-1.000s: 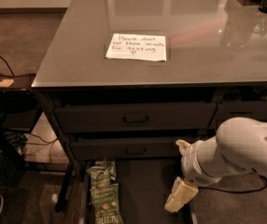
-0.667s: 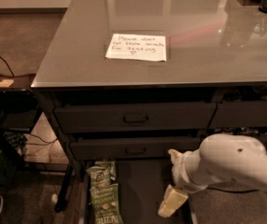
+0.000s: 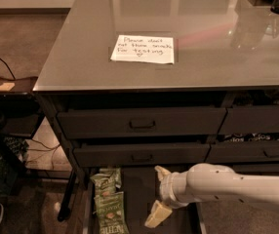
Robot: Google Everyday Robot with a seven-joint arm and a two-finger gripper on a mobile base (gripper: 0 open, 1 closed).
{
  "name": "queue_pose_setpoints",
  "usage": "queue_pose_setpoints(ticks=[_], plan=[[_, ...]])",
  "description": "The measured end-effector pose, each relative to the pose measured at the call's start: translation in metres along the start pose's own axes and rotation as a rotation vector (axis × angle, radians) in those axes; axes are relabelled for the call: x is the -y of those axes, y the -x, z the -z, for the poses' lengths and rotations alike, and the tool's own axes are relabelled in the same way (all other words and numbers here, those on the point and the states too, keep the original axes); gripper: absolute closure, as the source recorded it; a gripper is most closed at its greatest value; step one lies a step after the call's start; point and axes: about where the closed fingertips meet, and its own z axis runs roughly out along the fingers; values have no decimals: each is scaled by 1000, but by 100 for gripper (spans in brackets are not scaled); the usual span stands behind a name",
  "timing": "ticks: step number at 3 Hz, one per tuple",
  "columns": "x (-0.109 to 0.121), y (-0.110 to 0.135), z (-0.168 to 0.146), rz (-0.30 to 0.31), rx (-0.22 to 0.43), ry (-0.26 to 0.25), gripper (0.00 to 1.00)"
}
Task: Pick green jalapeno chip bag from bottom drawer and place on counter
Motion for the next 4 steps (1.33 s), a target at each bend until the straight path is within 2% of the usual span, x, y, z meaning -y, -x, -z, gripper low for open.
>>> queue_pose_setpoints(ticks=[1,2,3,4], plan=[[22,15,-46,-10,143,-4,0],[14,7,-70,-44,168,34,0],[13,6,-71,-45,167,37,0],[18,-1,-111,-10,156,52,0]])
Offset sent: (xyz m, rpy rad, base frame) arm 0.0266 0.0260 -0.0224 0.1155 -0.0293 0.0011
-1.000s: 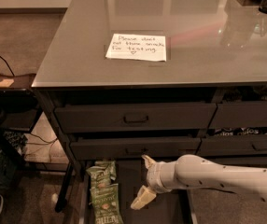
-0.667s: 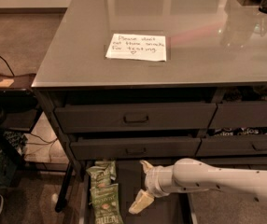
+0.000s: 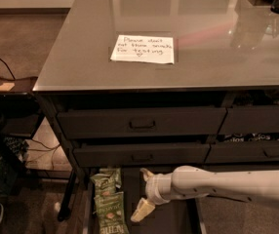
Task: Pick green jalapeno chip bag from bottom drawer and place on counter
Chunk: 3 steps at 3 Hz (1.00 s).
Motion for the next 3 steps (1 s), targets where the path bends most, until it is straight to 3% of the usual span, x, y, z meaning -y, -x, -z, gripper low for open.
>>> queue_pose_setpoints(ticks=[2,3], plan=[[16,-19,-116,60,22,68,0],[18,-33,-156,64,24,85,0]])
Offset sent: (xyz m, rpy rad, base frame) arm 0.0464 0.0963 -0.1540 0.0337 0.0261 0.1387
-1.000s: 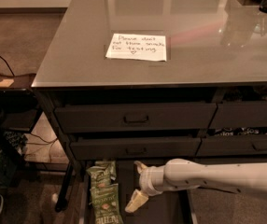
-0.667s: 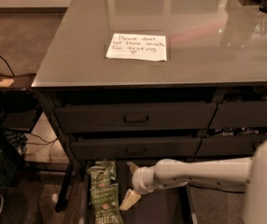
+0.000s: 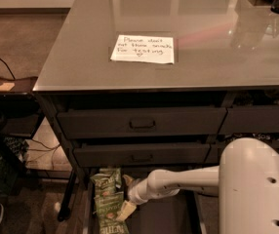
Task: Pick green jalapeno chip bag from bottom drawer and place on counter
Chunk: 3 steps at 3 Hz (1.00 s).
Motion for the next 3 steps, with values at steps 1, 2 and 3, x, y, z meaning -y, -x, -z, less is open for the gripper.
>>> queue_pose_setpoints(ticks=[1,2,3], plan=[[4,-18,-22,10,4,-3,0],[10,-38,-40,3,-2,-1,0],[11,-56,-59,-28,-8,16,0]])
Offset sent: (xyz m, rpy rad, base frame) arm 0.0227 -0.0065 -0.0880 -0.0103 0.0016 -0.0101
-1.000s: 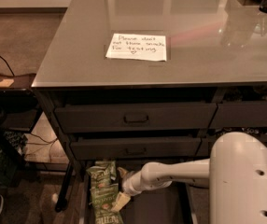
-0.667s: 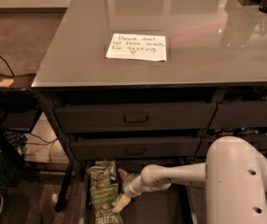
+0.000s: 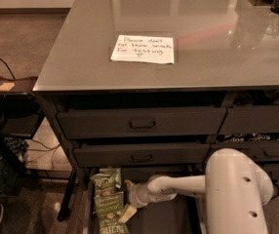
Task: Pick green jalapeno chip bag from bottom drawer and place on counter
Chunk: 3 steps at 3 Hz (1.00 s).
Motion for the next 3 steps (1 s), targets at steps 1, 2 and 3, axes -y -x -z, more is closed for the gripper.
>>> queue_pose_setpoints(ticks=[1,2,3], plan=[[-2,-9,-19,-32,8,28,0],[-6,-13,-37,-55,18,64,0],[-6,-17,-50,-75,37,85,4]])
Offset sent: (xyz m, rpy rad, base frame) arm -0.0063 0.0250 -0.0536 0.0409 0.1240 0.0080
